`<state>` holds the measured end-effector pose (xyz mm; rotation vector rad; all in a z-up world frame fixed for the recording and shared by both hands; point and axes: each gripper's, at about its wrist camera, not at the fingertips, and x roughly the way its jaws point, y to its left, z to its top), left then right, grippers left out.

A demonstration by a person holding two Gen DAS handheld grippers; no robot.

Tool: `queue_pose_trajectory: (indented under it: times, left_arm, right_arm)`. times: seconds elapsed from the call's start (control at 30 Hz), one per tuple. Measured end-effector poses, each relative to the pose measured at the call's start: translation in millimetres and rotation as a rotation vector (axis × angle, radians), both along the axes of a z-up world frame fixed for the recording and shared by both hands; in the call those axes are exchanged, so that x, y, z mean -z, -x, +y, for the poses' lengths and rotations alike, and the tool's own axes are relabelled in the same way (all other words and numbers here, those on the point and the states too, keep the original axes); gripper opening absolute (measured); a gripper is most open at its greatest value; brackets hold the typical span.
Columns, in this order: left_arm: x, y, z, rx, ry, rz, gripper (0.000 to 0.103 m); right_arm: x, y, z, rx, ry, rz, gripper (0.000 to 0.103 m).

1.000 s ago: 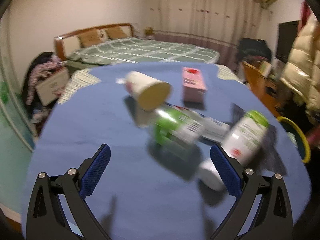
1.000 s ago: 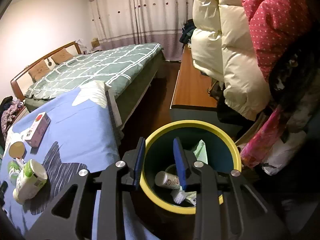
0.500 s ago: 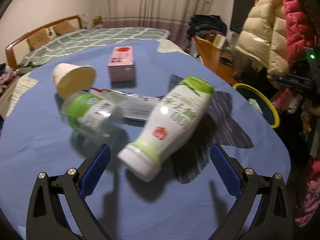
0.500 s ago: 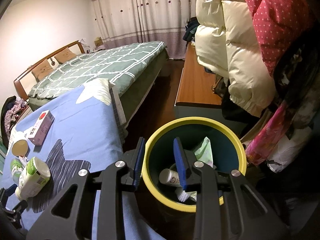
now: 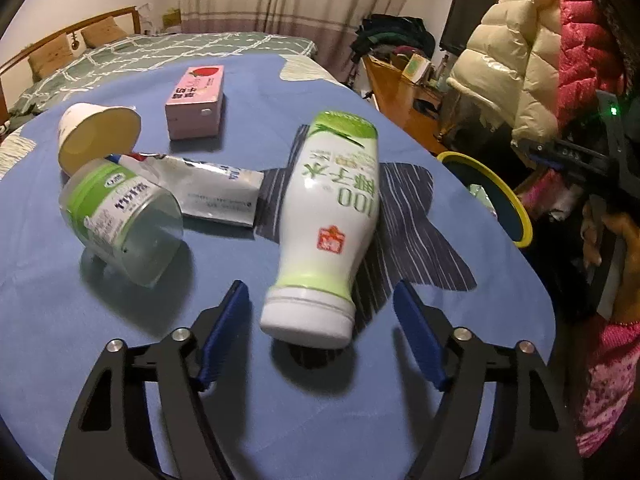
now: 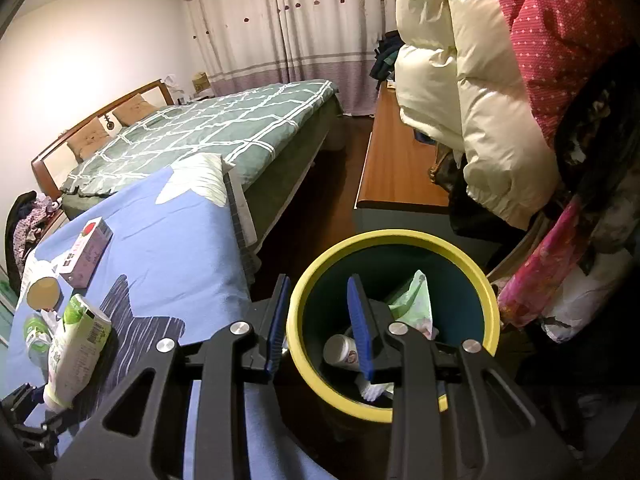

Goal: Collect trash
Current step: 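Grasp the white-green drink bottle with the left gripper, then carry the drink bottle over the bin and open the left gripper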

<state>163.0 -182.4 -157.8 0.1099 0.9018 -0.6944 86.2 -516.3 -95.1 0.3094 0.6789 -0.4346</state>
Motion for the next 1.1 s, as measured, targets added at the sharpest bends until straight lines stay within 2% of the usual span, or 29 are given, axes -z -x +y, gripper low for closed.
queue_pose_trajectory:
  times: [0.07,0.13,0.23,0.33,0.5,0.77,1.1]
  left_arm:
    - [1,-1,-2,-0.006,-0.017,-0.007,0.067]
    - [1,-2,-4,-0.006,-0.029,-0.015,0.056]
    - [0,-2,-6,-0.010,-0.053,-0.027,0.046]
    - [-1,-2,-4,-0.014,-0.054,-0.030,0.041]
    - [-11,2,-6,-0.029,-0.079,-0.091,0.041]
    - [-55,1,-4,-0.054,-0.074,-0.250,0.041]
    - [-93,-32,-14,-0.087,-0.034,-0.324,0.041]
  right_arm:
    - [0,0,1,-0.003,-0.003,0.001,0.029]
    - [0,-1,0,-0.005,-0.004,0.002,0.029]
    - [1,-1,0,-0.008,-0.005,0.002,0.029]
    - [1,-1,1,-0.006,-0.005,0.002,0.029]
    - [2,-1,0,-0.005,-0.008,0.000,0.029]
    - [2,-1,0,-0.006,-0.009,-0.001,0.029]
    - [1,-1,-3,-0.004,-0.008,-0.002,0.029]
